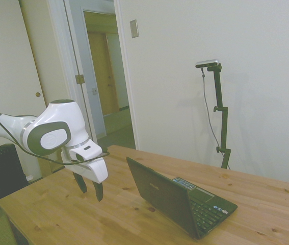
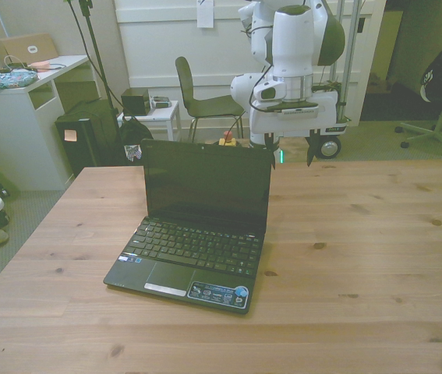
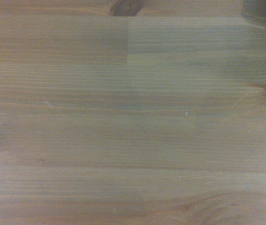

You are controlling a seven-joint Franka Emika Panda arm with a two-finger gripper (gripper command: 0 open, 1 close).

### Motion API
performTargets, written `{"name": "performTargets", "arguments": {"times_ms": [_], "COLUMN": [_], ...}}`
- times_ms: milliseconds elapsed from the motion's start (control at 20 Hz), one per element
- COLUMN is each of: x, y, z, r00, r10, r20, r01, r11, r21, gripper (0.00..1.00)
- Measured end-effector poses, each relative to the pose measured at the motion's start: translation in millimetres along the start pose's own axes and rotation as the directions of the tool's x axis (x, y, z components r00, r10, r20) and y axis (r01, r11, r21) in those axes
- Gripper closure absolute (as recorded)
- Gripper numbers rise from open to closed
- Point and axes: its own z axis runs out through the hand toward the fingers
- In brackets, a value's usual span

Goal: Close the laptop

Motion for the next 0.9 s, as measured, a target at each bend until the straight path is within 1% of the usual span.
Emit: {"name": "performTargets", "arguments": {"times_ms": [150, 250, 400, 650, 800, 900], "x": [2, 10, 22, 43, 66, 87], "y": [2, 11, 29, 71, 96, 106], "z": [0, -3, -12, -33, -44, -51], "r00": [1.000, 0.999, 0.996, 0.983, 0.970, 0.961], "r10": [-0.014, 0.000, 0.033, 0.112, 0.181, 0.220], "r20": [-0.019, -0.046, -0.082, -0.144, -0.161, -0.166], "r01": [0.014, -0.002, -0.037, -0.120, -0.189, -0.227], "r11": [1.000, 0.999, 0.998, 0.992, 0.981, 0.974], "r21": [-0.022, -0.041, -0.048, -0.049, -0.035, -0.024], "gripper": [0.00, 0.00, 0.00, 0.00, 0.00, 0.00]}}
